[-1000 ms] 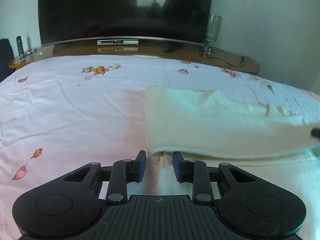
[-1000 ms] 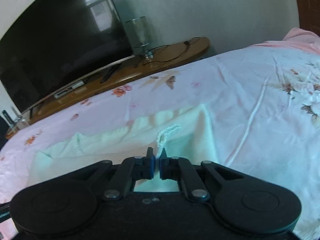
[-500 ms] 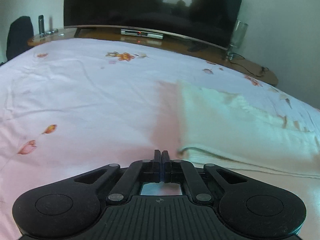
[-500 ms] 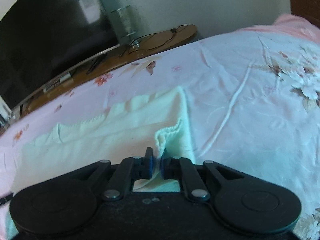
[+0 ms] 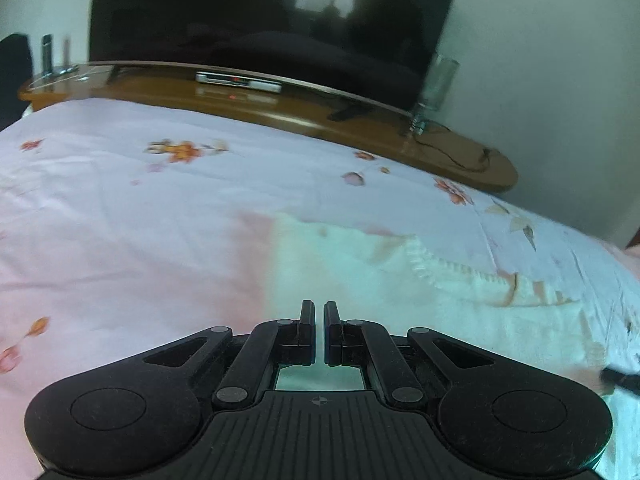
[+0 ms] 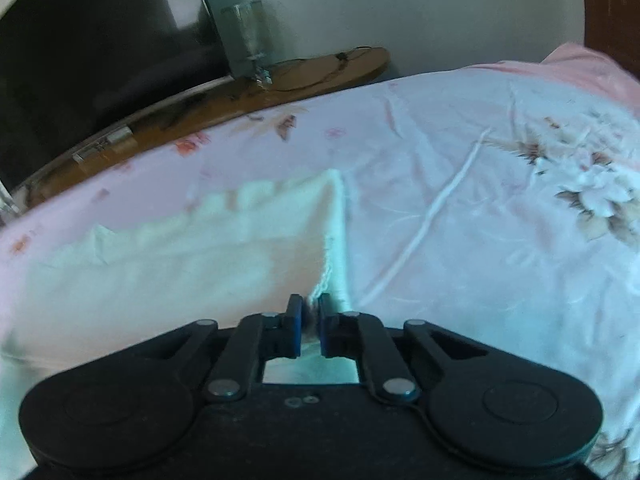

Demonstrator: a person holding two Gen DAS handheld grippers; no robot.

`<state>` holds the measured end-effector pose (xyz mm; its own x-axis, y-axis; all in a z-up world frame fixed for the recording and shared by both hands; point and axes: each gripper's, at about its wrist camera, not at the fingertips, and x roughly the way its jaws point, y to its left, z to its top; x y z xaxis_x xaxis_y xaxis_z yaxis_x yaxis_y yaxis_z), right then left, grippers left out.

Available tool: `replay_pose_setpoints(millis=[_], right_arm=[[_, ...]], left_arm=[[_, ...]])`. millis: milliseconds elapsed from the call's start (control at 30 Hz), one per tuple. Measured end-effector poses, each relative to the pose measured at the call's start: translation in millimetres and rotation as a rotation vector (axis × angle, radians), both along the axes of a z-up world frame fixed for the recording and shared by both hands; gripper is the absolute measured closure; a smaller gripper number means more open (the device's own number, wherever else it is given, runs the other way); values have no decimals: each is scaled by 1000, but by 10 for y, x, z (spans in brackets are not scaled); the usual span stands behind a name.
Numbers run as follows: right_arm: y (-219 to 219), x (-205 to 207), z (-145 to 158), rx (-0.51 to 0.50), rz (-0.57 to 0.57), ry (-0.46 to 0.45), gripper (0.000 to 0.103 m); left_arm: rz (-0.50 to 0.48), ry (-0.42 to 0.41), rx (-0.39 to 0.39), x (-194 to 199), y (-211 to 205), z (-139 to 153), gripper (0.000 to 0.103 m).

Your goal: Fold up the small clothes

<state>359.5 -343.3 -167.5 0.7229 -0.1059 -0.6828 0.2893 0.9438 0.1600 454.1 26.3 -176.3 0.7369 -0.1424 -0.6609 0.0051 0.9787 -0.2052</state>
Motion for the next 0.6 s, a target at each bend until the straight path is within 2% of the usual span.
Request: replay_pose_setpoints(millis=[33, 100, 167, 267, 333, 367, 433, 500, 600], right_arm=[[16, -26, 57, -10, -5, -39, 84], [60, 2, 145, -31, 17, -83, 81], [84, 117, 188, -11, 52, -99, 78], [130, 368, 101, 0, 96, -48, 76], [144, 488, -22, -37, 99, 6, 69], [145, 533, -95, -60, 112, 28, 69], [183, 573, -116, -119, 129, 24, 70], [180, 596, -118, -116, 129, 34, 70], [197, 541, 5, -83, 139, 32, 69]], left_arm=[[-4, 3, 12, 63, -58, -29, 101], [1, 3, 30, 164, -140, -80, 101], [18, 1, 49, 291, -179, -125, 101], [26, 29, 66, 469, -197, -233, 101], [39, 36, 64, 546, -165, -333, 101], [46, 26, 57, 559, -145, -347, 101], [68, 46, 18, 588, -108, -336, 101], [86, 68, -3, 579, -90, -298, 101], [30, 45, 44, 365, -161, -195, 101]])
